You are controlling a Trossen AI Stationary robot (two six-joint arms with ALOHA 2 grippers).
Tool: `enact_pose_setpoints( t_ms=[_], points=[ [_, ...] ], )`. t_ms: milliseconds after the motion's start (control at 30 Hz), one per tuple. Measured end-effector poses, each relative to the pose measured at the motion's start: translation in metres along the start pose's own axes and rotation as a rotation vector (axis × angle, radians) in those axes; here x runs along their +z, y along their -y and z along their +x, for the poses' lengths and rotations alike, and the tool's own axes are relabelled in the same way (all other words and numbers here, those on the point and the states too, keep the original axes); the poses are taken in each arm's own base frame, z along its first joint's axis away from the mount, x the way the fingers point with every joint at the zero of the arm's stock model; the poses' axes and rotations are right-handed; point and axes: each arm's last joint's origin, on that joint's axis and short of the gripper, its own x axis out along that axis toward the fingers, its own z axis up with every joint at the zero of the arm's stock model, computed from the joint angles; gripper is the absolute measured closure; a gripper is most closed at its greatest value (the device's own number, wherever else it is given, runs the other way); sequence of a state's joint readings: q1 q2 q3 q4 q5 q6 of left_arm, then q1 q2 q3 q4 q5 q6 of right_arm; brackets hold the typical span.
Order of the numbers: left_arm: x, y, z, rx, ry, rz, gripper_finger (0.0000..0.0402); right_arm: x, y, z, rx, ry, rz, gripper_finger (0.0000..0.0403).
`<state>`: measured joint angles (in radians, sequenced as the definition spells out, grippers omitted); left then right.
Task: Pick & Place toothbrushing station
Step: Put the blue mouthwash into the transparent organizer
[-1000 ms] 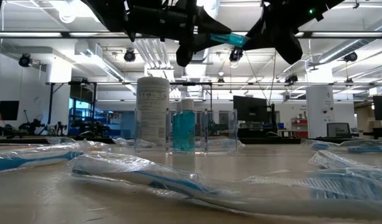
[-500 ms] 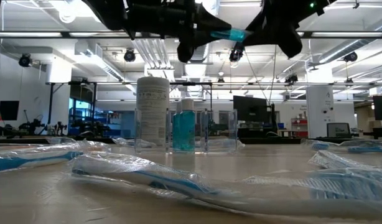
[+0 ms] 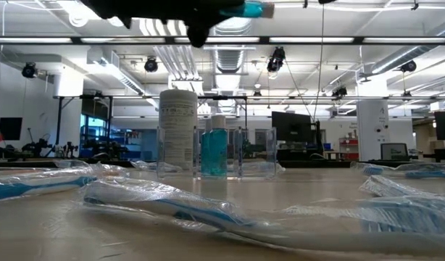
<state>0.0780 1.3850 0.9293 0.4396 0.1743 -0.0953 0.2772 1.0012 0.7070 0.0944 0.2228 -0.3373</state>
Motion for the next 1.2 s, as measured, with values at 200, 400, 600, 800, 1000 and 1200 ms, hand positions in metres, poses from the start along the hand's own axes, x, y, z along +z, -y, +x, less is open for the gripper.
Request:
enact_pose_setpoints(
  t_ms=[200,400,600,800,1000,1200],
  points=[
    [-0.01,0.038,-0.02,-0.069,0.015,0.189,0.0325,-0.021,0.006,-0.002,0.001,0.262,0.212,0.0139],
    [-0.012,0.065,-0.025,0.011,0.047,0.339,0.0325,-0.049,0.004,0.013,-0.05,0.346,0.253,0.0138],
    [-0.011,0.067,-0.026,0.06,0.061,0.388,0.0325,-0.05,0.001,0.04,-0.05,0.357,0.183,0.013],
    [-0.013,0.066,-0.026,0.065,0.056,0.45,0.0325,-0.038,0.004,0.065,-0.054,0.354,0.185,0.0129],
    [-0.014,0.066,-0.026,0.063,0.052,0.482,0.0325,-0.032,0.007,0.07,-0.053,0.37,0.209,0.0131],
    [-0.014,0.066,-0.026,0.063,0.051,0.485,0.0325,-0.032,0.008,0.07,-0.054,0.369,0.216,0.0145]
  ],
)
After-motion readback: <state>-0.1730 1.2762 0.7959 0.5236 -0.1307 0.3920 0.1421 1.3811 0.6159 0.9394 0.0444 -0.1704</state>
